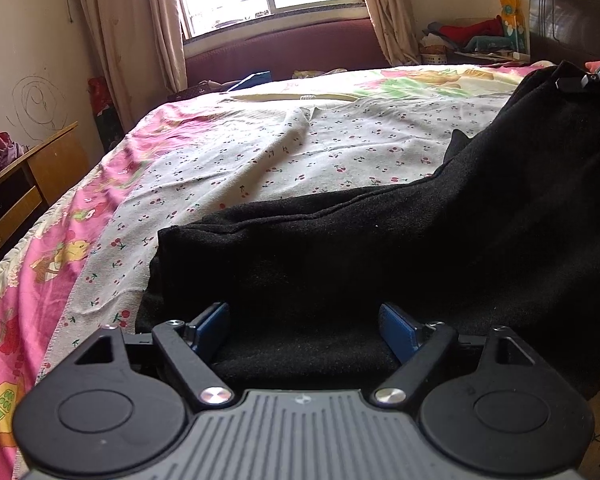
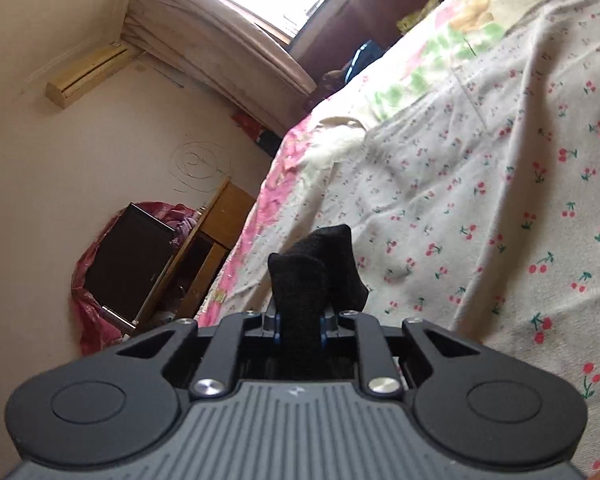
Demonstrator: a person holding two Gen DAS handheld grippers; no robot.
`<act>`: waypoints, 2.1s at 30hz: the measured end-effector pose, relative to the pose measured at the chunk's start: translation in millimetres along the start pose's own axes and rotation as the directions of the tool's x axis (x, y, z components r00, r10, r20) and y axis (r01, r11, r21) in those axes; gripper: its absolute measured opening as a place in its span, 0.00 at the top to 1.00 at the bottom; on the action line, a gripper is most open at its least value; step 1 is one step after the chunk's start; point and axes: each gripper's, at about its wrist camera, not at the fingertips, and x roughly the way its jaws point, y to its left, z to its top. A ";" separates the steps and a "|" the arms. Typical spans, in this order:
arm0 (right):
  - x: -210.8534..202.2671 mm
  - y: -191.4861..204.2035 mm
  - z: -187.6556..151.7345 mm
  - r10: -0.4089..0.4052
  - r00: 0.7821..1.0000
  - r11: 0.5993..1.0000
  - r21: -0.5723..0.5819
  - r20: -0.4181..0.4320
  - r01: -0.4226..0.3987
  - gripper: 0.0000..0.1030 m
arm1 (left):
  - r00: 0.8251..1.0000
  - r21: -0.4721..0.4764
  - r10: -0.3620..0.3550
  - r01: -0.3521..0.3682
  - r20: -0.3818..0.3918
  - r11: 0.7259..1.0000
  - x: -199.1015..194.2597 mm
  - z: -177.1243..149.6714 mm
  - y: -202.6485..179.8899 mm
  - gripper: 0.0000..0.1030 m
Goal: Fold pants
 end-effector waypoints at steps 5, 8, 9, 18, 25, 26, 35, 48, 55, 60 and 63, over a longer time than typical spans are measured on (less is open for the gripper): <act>41.0 -40.5 -15.9 -0.236 0.960 0.968 0.055 -0.152 0.247 0.71 | 1.000 -0.017 -0.001 0.001 0.000 1.000 -3.6 2.5 2.3 0.07; 22.3 -52.8 -19.8 -0.156 0.979 0.974 0.146 -0.133 0.175 0.68 | 0.997 0.055 0.041 -0.045 0.068 0.998 -23.4 5.8 -5.8 0.08; 12.5 -49.4 -20.5 -0.162 0.978 0.976 0.129 -0.130 0.178 0.68 | 0.994 0.077 0.039 -0.047 0.102 0.996 -31.6 7.1 -9.1 0.08; 7.7 -45.6 -30.5 -0.150 0.960 0.956 0.212 -0.238 0.202 0.81 | 1.000 0.053 -0.023 0.022 0.014 0.998 -9.3 3.5 -11.1 0.09; 1.7 33.7 -14.9 -0.140 0.976 0.973 0.159 -0.170 0.167 0.85 | 0.994 0.011 -0.080 0.079 0.071 0.997 -24.1 -1.4 -11.0 0.11; 6.6 48.0 -11.8 -0.153 0.973 0.975 0.134 -0.174 0.177 0.85 | 0.992 0.002 -0.084 0.084 0.093 0.996 -27.8 -3.2 -11.5 0.12; 73.9 175.1 -27.4 -0.195 0.959 0.981 -0.057 -0.205 0.187 0.84 | 0.984 0.005 -0.172 0.172 0.044 0.985 -11.4 -9.1 -14.5 0.11; 207.7 200.0 -116.7 -0.301 0.914 0.953 -0.114 -0.271 0.280 0.74 | 0.963 -0.221 -0.183 0.225 0.197 0.949 -86.9 -43.4 60.2 0.14; 202.3 197.0 -115.6 -0.132 0.905 0.991 -0.056 -0.404 0.120 0.63 | 0.974 -0.343 -0.177 0.217 0.144 0.914 -106.5 -78.6 78.9 0.14; 170.6 211.5 -94.7 -0.257 0.924 0.902 -0.412 -0.282 0.125 0.60 | 0.953 -0.483 -0.218 0.296 0.211 0.824 -122.2 -87.7 90.4 0.13; 180.0 219.7 -87.3 -0.297 0.910 0.780 -0.623 -0.290 0.057 0.60 | 0.943 -0.536 -0.220 0.323 0.248 0.780 -117.5 -84.3 91.3 0.13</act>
